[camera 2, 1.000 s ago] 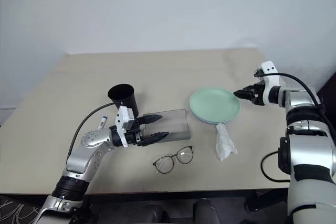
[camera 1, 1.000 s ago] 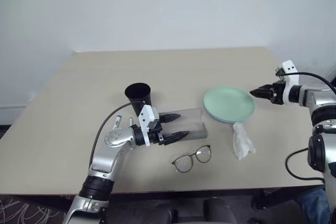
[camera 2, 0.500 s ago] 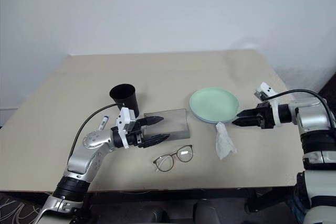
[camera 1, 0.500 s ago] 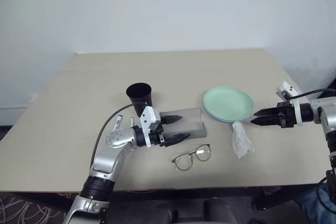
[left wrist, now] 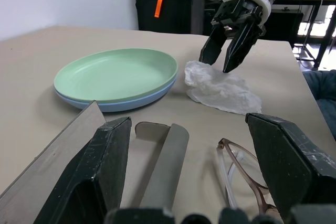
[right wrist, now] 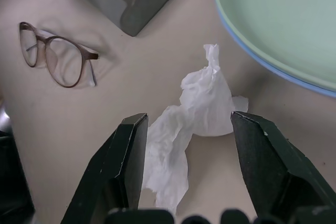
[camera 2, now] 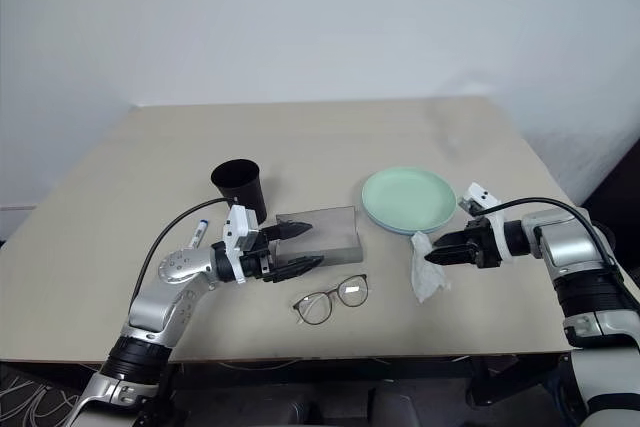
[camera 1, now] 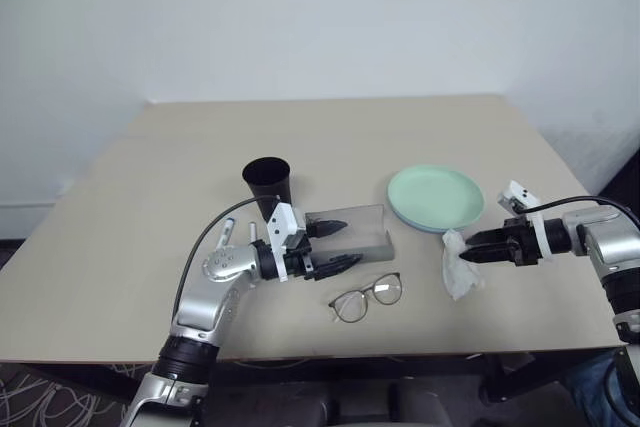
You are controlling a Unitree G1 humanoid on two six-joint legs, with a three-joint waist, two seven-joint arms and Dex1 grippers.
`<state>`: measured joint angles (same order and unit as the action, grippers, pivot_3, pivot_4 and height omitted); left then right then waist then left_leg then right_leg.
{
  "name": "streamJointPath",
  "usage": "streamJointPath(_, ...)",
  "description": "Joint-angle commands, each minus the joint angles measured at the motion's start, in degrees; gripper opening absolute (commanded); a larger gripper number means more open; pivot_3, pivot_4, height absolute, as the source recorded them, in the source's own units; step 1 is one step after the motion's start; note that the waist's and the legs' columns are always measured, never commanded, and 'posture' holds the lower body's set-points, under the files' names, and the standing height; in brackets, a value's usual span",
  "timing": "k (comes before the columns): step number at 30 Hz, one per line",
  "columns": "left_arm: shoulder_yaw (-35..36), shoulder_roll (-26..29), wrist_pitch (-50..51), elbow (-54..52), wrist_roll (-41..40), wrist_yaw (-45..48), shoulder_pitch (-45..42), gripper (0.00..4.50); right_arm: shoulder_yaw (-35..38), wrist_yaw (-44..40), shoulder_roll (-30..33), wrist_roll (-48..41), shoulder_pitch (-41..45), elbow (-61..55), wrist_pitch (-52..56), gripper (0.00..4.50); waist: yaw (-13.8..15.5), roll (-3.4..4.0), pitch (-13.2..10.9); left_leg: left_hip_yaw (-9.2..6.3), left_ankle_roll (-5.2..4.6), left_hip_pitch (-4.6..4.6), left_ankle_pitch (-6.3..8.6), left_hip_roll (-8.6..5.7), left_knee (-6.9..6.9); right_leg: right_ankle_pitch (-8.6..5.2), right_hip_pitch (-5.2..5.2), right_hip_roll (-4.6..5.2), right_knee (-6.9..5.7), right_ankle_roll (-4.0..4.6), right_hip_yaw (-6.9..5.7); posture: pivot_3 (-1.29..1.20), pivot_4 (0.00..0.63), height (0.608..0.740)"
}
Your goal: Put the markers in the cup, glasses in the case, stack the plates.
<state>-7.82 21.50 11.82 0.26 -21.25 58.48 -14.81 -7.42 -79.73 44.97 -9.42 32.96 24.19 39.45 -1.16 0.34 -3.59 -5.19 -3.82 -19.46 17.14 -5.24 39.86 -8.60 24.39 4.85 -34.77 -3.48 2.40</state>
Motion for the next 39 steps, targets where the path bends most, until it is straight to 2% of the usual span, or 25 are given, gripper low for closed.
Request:
streamJointPath(1,0.31,-0.25,-0.91,-0.75,-0.38,0.1,-1.18,3.68,0.48,2.04,-0.46,-0.18,1.68,0.54,-0.97,2.71,0.0,0.0,0.0,0.0,0.0,-0.01,0.0,0.0,0.0,0.0,0.01,0.0,0.0,0.01,0.0,0.0,0.0,0.74)
streamJointPath(2,0.28,-0.28,-0.93,-0.75,-0.36,0.08,-1.17,3.68,0.51,2.24,-0.53,-0.27,1.75,0.83,-1.11,2.71,0.0,0.0,0.0,0.0,0.0,-0.01,0.0,0.0,0.0,0.01,0.02,0.0,0.0,0.01,0.01,0.0,0.0,0.74)
streamJointPath(5,0.26,-0.32,-0.99,-0.74,-0.33,0.09,-1.15,3.68,0.84,1.61,-0.27,-1.35,1.92,0.72,-1.0,2.18,0.01,0.0,0.0,0.0,0.0,-0.02,0.0,0.0,0.0,0.01,0.02,0.0,0.0,0.02,0.0,0.0,0.0,0.74)
streamJointPath(11,0.18,-0.46,-1.07,-0.7,-0.26,0.02,-1.14,3.68,1.59,0.19,0.66,-2.72,2.16,0.31,-1.06,0.12,-0.01,0.0,0.0,0.0,0.0,-0.02,0.0,0.0,0.0,0.01,0.02,0.0,0.0,0.01,-0.01,0.0,0.0,0.74)
streamJointPath(12,0.17,-0.48,-1.09,-0.69,-0.25,0.03,-1.14,3.68,1.77,-0.12,0.83,-3.15,2.21,0.12,-1.01,0.05,-0.01,0.0,0.0,0.0,-0.01,-0.02,0.0,0.0,0.0,0.01,0.02,0.0,0.0,0.01,-0.01,0.0,0.0,0.74)
streamJointPath(22,0.27,-0.55,-1.09,-0.49,-0.08,0.04,-1.11,3.68,4.78,-3.32,2.06,-8.3,3.49,-2.11,-1.54,0.05,-0.03,-0.01,-0.01,0.0,-0.01,-0.02,0.0,0.0,0.0,0.01,0.02,0.0,0.01,0.01,-0.01,0.0,0.0,0.74)
streamJointPath(26,0.37,-0.38,-0.96,-0.47,-0.15,0.14,-1.17,3.68,7.71,1.89,0.03,-8.52,10.64,2.64,-3.65,0.05,-0.11,0.03,-0.03,0.08,-0.01,-0.01,-0.01,0.01,0.0,0.01,0.03,0.01,0.0,0.01,0.0,0.0,0.0,0.74)
streamJointPath(31,0.43,-0.32,-1.19,0.05,0.03,0.2,-1.44,3.68,8.55,12.78,-3.94,-4.41,19.57,15.59,-9.0,0.05,-0.07,-0.06,-0.01,0.05,0.0,0.0,-0.01,0.09,0.0,0.04,0.02,-0.01,0.01,0.04,-0.1,0.0,0.0,0.74)
streamJointPath(39,0.42,-0.43,-1.84,1.12,0.61,0.05,-2.06,3.68,7.21,22.5,-9.62,2.05,27.5,35.12,-18.98,0.05,-0.09,-0.04,-0.01,0.05,-0.01,-0.05,-0.01,0.0,-0.18,0.23,0.15,0.01,0.09,0.36,-0.05,0.0,0.0,0.74)
